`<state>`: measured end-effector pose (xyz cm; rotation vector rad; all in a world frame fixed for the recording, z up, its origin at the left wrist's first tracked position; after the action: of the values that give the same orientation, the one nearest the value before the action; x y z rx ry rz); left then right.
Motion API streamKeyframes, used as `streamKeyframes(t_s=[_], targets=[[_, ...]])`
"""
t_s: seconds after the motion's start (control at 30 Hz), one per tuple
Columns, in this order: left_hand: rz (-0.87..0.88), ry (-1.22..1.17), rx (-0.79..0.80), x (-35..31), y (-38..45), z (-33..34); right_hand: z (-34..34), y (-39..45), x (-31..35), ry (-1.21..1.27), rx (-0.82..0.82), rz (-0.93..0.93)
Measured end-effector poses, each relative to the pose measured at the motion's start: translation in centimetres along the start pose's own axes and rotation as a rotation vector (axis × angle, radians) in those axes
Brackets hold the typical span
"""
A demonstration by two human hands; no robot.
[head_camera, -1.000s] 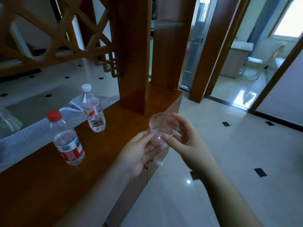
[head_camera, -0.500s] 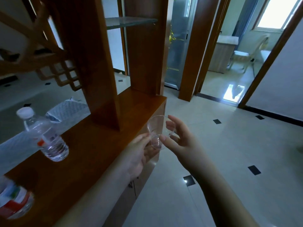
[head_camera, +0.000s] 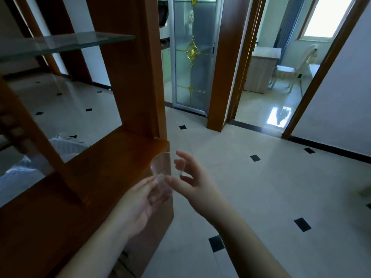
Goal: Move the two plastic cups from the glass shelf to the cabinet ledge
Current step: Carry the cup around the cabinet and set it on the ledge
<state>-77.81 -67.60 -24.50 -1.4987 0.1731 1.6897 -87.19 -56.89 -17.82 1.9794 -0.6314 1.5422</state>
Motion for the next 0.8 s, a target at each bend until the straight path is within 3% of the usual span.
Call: streamKeyframes(t_s=[0.4, 0.8], targets=[[0.013, -0.069, -0.134, -2.4, 8.1, -3.1, 3.1, 9.1, -2.1, -0.053, 0.081, -0.014], [0.011, -0.067, -0.157, -4.2, 15.0, -7.7, 8.6, 16.8, -5.2, -0.154, 0.156, -0.027]])
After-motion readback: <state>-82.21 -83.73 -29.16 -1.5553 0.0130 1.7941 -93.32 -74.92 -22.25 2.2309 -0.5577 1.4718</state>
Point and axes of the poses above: each hand's wrist, its own y-axis towards the middle knuckle, its own z-axis out of the palm, x = y × z, the point moved 8 cm from there along y, towards the middle knuckle, and after that the axes turned 6 degrees about -x, right-handed, at the moved point
